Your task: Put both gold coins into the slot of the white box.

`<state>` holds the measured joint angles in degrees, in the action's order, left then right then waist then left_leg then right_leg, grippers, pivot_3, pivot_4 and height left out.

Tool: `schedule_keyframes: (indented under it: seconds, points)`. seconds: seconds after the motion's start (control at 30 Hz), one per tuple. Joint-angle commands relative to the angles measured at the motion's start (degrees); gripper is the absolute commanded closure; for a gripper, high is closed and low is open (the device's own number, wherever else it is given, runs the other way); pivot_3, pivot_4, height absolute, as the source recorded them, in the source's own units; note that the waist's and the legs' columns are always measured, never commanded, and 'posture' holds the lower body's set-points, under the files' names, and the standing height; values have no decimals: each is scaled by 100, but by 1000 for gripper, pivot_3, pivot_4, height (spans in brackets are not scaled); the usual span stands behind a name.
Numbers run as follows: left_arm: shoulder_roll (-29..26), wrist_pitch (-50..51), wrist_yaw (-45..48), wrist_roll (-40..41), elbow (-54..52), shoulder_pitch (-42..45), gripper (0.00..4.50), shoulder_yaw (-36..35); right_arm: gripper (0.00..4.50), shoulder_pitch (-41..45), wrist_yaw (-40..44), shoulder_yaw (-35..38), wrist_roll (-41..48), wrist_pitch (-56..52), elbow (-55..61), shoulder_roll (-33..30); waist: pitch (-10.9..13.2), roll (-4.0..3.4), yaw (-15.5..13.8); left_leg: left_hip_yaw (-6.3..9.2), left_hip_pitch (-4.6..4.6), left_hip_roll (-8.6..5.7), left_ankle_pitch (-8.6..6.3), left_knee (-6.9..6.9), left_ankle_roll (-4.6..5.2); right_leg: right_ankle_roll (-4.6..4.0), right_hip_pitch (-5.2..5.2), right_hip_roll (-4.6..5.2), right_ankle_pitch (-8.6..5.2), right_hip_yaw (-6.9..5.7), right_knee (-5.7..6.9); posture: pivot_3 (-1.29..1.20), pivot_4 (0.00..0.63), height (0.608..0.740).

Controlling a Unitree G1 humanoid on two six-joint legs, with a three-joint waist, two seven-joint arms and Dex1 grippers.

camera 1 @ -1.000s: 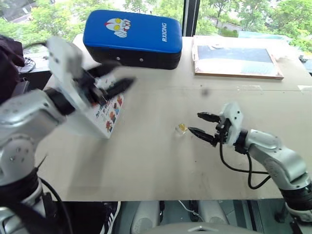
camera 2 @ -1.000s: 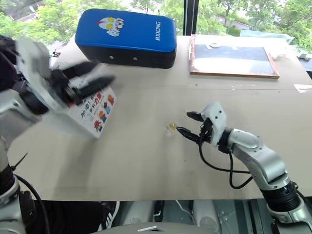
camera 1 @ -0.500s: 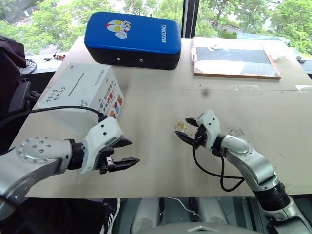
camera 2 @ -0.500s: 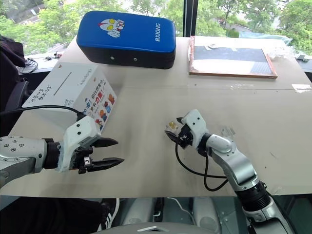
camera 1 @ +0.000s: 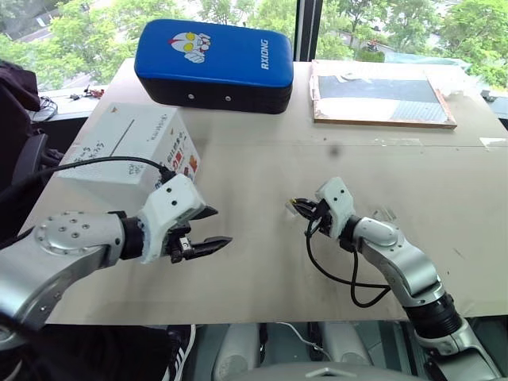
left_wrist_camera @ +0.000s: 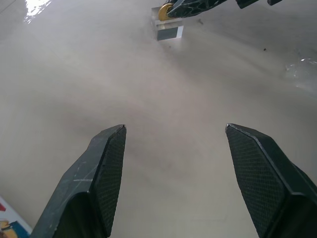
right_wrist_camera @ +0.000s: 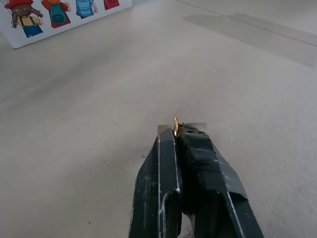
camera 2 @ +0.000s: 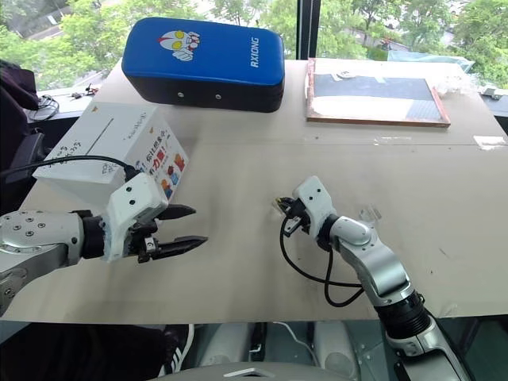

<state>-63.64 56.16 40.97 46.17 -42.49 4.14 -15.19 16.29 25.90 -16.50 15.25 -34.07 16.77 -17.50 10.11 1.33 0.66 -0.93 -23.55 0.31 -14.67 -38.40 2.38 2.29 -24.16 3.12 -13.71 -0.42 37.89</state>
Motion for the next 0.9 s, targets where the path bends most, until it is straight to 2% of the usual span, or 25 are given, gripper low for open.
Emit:
schedule_keyframes:
  seconds: [0.03, 0.2, 0.3, 0.53, 0.67, 0.9]
  points:
    - [491, -151, -212, 261, 150, 240, 1235, -211, 4483, 40, -103, 462, 359, -189, 403, 234, 0, 0, -3, 1, 0, 0, 0, 0, 0, 0, 0, 0, 0, 0, 0, 0, 150, 740]
    - [1831, -151, -692, 1602, 522, 273, 1235, -742, 4483, 161, -395, 1252, 1300, -875, 878, 768, -5, 7, 3, 13, -8, 1, -1, -8, 1, 1, 0, 4, 2, 4, 5, 0, 150, 740]
    - [2675, -342, -1244, 2571, 619, 257, 1235, -738, 4483, 277, -625, 1746, 2246, -1351, 1128, 1254, -6, 7, -3, 15, -7, 1, -1, -8, 2, 1, 1, 20, 2, 7, 7, 0, 150, 740]
    - [4606, -1323, -2565, 3969, 882, 444, 1235, -418, 4483, 553, -1113, 2291, 4154, -1956, 1358, 1866, -11, 3, -14, 30, -3, -5, -4, -12, 8, -4, 13, 40, 6, -12, 10, 0, 150, 740]
    - [5188, -1720, -2872, 4492, 908, 501, 1235, -201, 4483, 608, -1393, 2404, 5085, -2043, 1432, 1835, -14, 2, -6, 37, -2, -13, -6, -22, 11, -4, 25, 44, 6, -20, 10, 0, 150, 740]
    - [5405, -1806, -2934, 4605, 935, 452, 1235, 440, 4483, 633, -1633, 2338, 6476, -2028, 1581, 1525, -14, 2, 5, 42, 18, -13, -7, -22, 14, -5, 47, -2, 5, -23, 9, 0, 150, 740]
